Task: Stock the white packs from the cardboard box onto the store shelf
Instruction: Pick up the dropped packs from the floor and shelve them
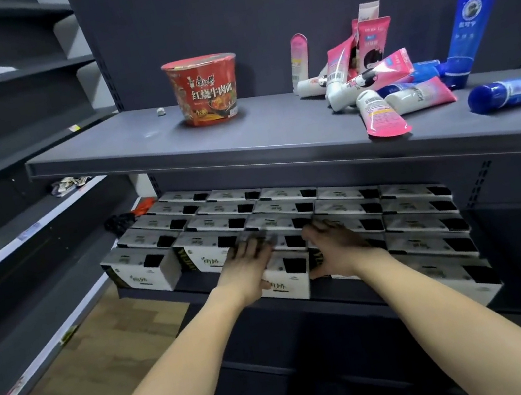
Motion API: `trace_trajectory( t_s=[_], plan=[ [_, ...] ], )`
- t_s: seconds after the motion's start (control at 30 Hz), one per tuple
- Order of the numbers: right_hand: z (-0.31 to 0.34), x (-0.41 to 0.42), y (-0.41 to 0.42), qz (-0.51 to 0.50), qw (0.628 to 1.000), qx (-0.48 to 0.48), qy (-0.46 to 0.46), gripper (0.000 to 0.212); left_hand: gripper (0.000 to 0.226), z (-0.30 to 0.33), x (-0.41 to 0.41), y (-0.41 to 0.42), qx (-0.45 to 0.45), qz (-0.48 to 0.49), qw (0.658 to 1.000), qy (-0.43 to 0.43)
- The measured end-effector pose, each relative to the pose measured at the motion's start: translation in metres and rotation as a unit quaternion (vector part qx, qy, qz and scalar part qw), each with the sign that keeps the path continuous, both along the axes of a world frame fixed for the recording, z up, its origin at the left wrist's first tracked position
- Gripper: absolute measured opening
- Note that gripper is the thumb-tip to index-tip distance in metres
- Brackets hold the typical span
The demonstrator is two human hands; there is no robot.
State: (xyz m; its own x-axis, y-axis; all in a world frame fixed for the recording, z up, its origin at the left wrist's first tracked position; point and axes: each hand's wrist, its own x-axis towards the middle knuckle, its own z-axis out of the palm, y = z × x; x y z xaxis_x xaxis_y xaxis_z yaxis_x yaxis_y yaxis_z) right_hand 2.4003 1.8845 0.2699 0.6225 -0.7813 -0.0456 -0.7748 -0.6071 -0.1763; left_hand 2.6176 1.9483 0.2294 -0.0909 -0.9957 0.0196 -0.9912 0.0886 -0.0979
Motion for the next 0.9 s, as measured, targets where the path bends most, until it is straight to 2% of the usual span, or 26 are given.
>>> trace_trajectory(
  t_s=[0.1,0.23,0.33,0.4,0.47,0.53,0.7,0.9],
  plan=[
    [0.003,0.005,0.007,-0.031,0.999,-0.004,0.012,0.066,0.105,0.003,0.003,0.0,-0.007,0.001,1.0,-0.003],
    [0.004,0.014,0.019,-0.12,0.992,-0.02,0.035,0.077,0.097,0.016,0.001,0.008,-0.022,-0.001,0.999,-0.025],
    [-0.001,0.018,0.033,-0.152,0.987,-0.033,0.042,0.079,0.084,0.026,-0.001,0.014,-0.037,-0.033,0.999,-0.015],
    [-0.004,0.017,0.044,-0.171,0.983,-0.033,0.06,0.07,0.071,0.029,0.001,0.02,-0.045,-0.068,0.997,0.004],
    [-0.008,0.015,0.058,-0.194,0.978,-0.008,0.079,0.053,0.057,0.029,0.002,0.029,-0.049,-0.095,0.994,0.028],
    [-0.015,0.014,0.074,-0.203,0.975,0.009,0.088,0.042,0.048,0.024,0.004,0.04,-0.032,-0.112,0.992,0.045],
    [-0.036,0.019,0.118,-0.214,0.972,0.068,0.073,0.036,0.046,-0.002,0.009,0.069,0.064,-0.123,0.988,0.067],
    [-0.086,0.032,0.164,-0.224,0.965,0.113,0.074,0.039,0.042,-0.046,0.009,0.105,0.134,-0.119,0.981,0.067]
  ],
)
